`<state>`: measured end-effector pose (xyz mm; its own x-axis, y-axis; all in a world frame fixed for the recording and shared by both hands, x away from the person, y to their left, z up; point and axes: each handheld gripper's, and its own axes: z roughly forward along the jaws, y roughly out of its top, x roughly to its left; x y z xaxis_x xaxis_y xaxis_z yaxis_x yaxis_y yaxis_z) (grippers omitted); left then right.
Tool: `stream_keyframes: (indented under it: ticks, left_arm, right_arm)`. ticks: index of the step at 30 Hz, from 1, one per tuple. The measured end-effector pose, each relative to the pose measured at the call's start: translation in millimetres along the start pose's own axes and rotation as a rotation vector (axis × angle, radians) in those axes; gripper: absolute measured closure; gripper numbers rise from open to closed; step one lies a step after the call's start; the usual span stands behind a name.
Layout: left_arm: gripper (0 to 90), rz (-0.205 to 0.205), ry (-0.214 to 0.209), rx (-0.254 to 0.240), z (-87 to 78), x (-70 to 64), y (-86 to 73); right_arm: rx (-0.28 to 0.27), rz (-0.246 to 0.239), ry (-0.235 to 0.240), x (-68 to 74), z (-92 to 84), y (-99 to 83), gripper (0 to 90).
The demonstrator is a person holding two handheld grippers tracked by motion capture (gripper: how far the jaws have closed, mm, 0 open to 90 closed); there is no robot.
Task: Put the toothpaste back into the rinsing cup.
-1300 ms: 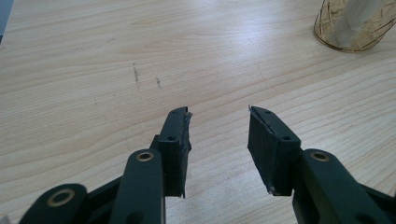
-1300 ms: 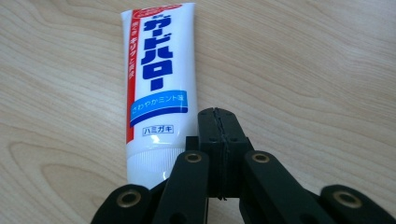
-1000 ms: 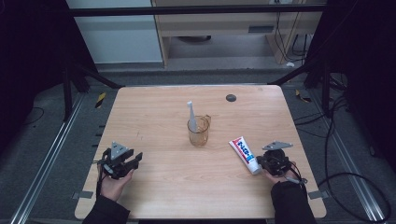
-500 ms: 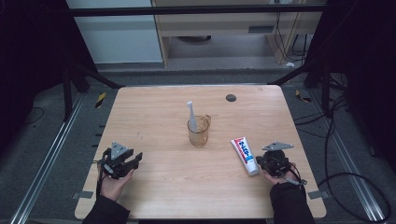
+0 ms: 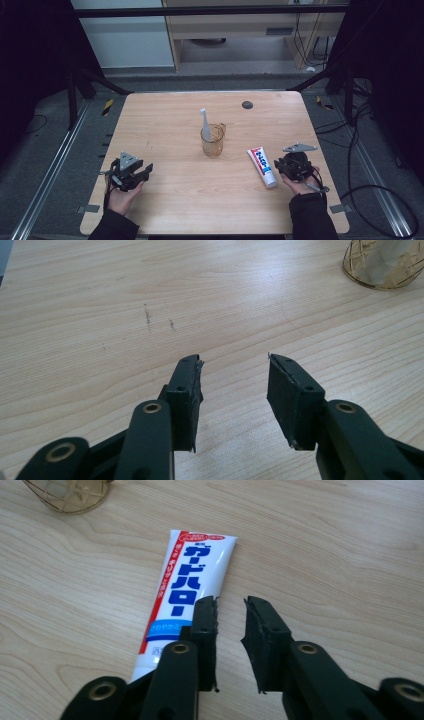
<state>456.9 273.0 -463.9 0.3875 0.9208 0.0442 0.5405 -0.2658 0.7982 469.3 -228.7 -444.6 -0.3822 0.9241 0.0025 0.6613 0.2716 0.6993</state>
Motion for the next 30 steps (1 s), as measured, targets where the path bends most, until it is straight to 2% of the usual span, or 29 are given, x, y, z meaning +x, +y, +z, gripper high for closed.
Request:
stream_keyframes:
  ticks: [5, 10, 14, 30]
  left_arm:
    - [56.2, -0.005, -0.001, 0.004, 0.8, 0.5, -0.2]
    - [56.2, -0.003, -0.001, 0.006, 1.0, 0.8, -0.1]
    - [56.2, -0.001, 0.000, 0.007, 1.1, 0.9, 0.1]
    - [55.9, 0.002, 0.002, 0.009, 1.5, 1.0, 0.4]
  right_arm:
    - [-0.003, 0.009, 0.012, 4.1, 0.6, 11.7, 65.8]
    - [0.003, -0.005, 0.009, 9.3, 2.5, 22.6, 63.2]
    - [0.001, 0.002, -0.002, 7.6, 4.3, 28.5, 59.6]
    - [0.099, 0.014, 0.012, 13.3, 32.1, 41.1, 48.8]
